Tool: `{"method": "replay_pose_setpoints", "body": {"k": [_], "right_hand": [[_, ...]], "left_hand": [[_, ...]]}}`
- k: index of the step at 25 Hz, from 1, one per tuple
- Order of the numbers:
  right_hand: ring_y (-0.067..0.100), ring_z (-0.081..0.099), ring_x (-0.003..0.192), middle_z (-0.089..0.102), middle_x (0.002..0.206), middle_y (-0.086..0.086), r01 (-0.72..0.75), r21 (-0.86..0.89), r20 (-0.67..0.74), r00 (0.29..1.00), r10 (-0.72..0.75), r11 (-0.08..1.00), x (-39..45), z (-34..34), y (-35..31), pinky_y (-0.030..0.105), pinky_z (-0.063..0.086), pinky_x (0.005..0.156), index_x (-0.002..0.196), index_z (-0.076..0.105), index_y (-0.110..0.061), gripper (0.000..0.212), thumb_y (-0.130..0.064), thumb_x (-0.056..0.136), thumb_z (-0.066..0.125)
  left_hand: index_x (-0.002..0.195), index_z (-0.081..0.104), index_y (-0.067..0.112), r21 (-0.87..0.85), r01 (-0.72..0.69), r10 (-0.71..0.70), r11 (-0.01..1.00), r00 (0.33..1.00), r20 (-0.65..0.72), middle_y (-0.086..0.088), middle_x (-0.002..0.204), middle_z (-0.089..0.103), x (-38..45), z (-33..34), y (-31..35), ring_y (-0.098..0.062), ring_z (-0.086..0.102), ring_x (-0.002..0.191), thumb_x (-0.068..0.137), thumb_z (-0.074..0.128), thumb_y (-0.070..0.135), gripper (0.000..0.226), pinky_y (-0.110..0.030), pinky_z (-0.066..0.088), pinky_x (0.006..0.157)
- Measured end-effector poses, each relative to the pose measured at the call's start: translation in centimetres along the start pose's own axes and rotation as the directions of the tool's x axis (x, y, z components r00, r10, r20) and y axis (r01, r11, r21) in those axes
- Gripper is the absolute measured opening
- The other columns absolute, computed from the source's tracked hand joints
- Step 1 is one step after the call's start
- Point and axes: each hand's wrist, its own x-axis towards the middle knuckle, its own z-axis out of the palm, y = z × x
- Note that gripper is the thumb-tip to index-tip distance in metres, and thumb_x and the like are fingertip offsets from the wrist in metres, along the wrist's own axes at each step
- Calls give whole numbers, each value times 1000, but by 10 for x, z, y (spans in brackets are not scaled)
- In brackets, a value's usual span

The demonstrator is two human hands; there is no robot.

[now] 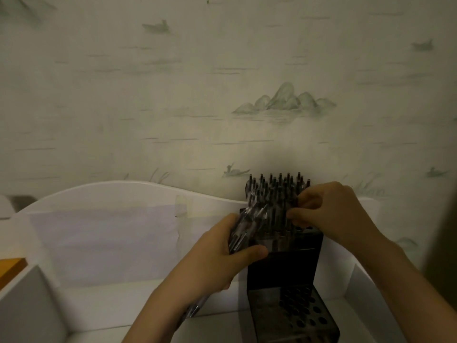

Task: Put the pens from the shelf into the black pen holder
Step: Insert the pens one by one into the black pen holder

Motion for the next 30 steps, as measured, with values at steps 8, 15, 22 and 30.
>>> {"method": "replay_pose_setpoints", "body": {"k": [8, 15, 22, 30], "right_hand": [[9, 65, 56, 69, 62, -5, 161, 200, -94, 985, -145, 966, -53, 12, -15, 18, 53, 55, 76, 72, -20, 23, -42, 75, 68], [29, 72, 76, 75, 82, 12, -135, 656, 84, 991, 106, 743, -53, 24, -8, 31, 59, 67, 89, 75, -7, 23, -21, 71, 72], [21, 73, 68, 75, 74, 3, 187, 592, -397, 914, 82, 784, -33, -32, -8, 27, 59, 67, 81, 72, -16, 8, -9, 77, 72], [3, 71, 67, 72, 74, -9, 277, 86, -413, 884, -219, 957, -20, -19, 1, 25, 59, 69, 88, 73, -21, 6, -17, 83, 73]], "left_hand": [[111, 52, 33, 43, -28, 28, 999, 999, 19, 7, 66, 59, 2, 13, 5, -6, 47, 39, 85, 69, 37, 31, -24, 43, 42], [113, 51, 32, 36, -77, 76, 996, 997, 28, 10, 79, 65, 4, 30, 13, 4, 55, 44, 87, 66, 35, 30, -13, 41, 44], [101, 52, 24, 73, -55, 55, 996, 998, -2, 23, 52, 52, 4, 25, 1, 5, 45, 41, 94, 56, 36, 14, -12, 34, 45], [115, 53, 26, -59, 5, -3, 998, 999, 38, 1, 75, 60, 4, 21, -3, -7, 47, 52, 99, 48, 13, 21, -24, 41, 49]]}}
